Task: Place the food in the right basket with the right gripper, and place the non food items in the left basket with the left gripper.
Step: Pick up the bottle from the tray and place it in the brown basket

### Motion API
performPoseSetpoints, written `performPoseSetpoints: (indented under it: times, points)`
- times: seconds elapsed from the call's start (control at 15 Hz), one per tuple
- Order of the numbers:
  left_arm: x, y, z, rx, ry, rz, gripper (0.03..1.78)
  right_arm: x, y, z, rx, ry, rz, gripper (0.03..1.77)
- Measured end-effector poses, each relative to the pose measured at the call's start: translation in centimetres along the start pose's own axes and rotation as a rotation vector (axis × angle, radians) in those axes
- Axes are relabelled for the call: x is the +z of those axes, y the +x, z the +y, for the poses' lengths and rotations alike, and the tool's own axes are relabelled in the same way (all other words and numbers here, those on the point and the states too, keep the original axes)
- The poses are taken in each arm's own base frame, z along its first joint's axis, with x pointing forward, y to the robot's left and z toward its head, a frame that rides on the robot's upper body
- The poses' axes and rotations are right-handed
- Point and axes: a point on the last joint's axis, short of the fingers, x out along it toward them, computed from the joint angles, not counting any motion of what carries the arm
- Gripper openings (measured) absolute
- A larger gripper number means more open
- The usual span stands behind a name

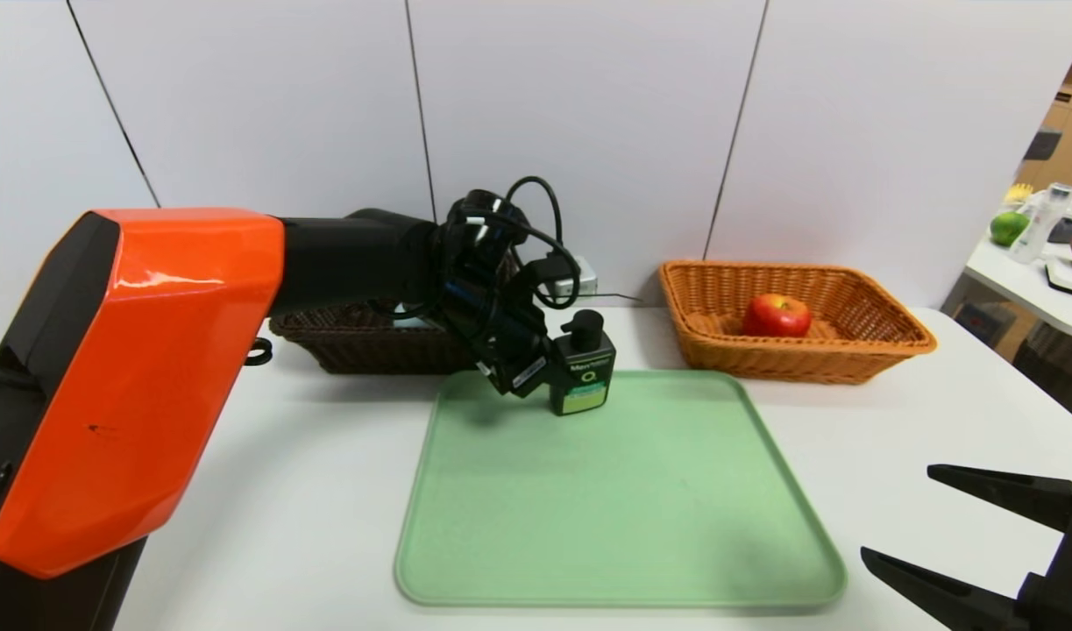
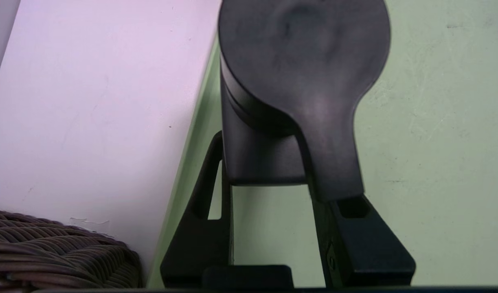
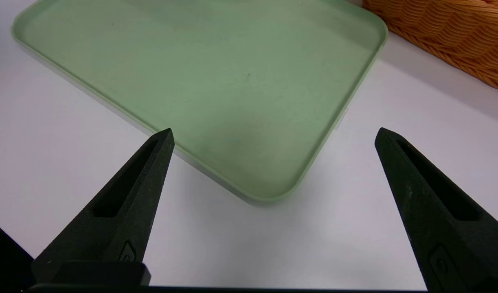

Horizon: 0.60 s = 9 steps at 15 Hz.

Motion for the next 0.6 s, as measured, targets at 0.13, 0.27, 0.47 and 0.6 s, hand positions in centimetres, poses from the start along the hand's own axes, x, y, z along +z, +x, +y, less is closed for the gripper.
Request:
performPoseSetpoints:
  times: [0.13,0.27,0.47,0.6]
  points:
    - [0.0,-0.1,0.0,0.002,-0.001,0.000,0.56,0.0,0.0,0.0,0.000,0.001,0.001,1.70]
    - [0.1,-0.3,0.0,0.001,-0.001,-0.002,0.56,0.0,0.0,0.0,0.001,0.001,0.001,1.70]
    - [0.3,-0.7,0.0,0.007,0.001,-0.012,0.56,-0.1,0.0,0.0,0.000,0.001,0.002,1.70]
    - [0.8,-1.5,-0.1,0.015,0.000,-0.030,0.56,-0.1,0.0,0.0,0.000,0.001,0.004,1.70]
